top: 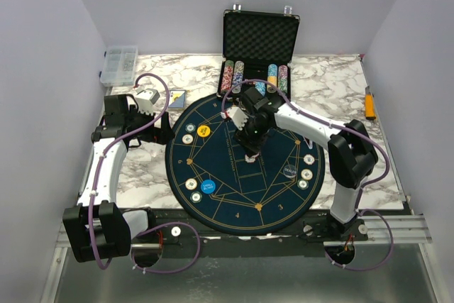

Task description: Distribute texas hold em gaming equipment

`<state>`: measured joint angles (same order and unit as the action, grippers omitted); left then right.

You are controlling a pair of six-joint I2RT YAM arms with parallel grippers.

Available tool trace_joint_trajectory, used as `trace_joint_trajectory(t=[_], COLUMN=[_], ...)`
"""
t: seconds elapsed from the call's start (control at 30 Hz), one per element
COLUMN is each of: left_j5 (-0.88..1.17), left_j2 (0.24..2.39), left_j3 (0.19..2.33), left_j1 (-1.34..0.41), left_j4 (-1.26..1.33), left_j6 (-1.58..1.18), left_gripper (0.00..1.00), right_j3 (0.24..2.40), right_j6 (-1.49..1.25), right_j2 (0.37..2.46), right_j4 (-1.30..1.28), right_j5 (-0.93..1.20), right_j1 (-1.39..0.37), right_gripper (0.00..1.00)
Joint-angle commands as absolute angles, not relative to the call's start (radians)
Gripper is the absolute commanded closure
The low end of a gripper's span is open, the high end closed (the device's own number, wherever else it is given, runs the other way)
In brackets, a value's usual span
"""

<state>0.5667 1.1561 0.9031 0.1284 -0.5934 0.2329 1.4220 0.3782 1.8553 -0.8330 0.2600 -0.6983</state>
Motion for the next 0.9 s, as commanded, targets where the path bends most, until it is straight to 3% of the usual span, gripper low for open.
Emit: trace_joint_trajectory(t=[0.0,0.23,0.43,0.77,0.87], left_j5=[0.565,0.563,0.559,0.558,0.555], left_j2=[1.144,1.14,1.141,1.144,1.143], left_j3=[0.932,0.928,0.927,0.927,0.925], left_j1=[0.124,0.123,0.124,0.123,0.124], left_j4=[-0.603,-0.602,-0.601,-0.598,-0.597], left_j6=[0.235,0.236,0.238,0.239,0.239], left_gripper=[0.02,0.02,0.01,0.02,0.02], right_j3=[1.436,1.431,1.42,1.407,1.398], right_j6=[0.352,0.315,0.294,0.309,0.316], right_j2=[1.893,1.948,1.981,2.042,2.045], right_j4=[-0.801,-0.756,-0.729,-0.769,-0.776], right_j5=[0.239,0.142,0.153,0.199,0.203], right_j1=[-0.698,-0.69,-0.678,-0.642,-0.635], right_gripper=[0.43,0.41,0.32,0.31,0.36])
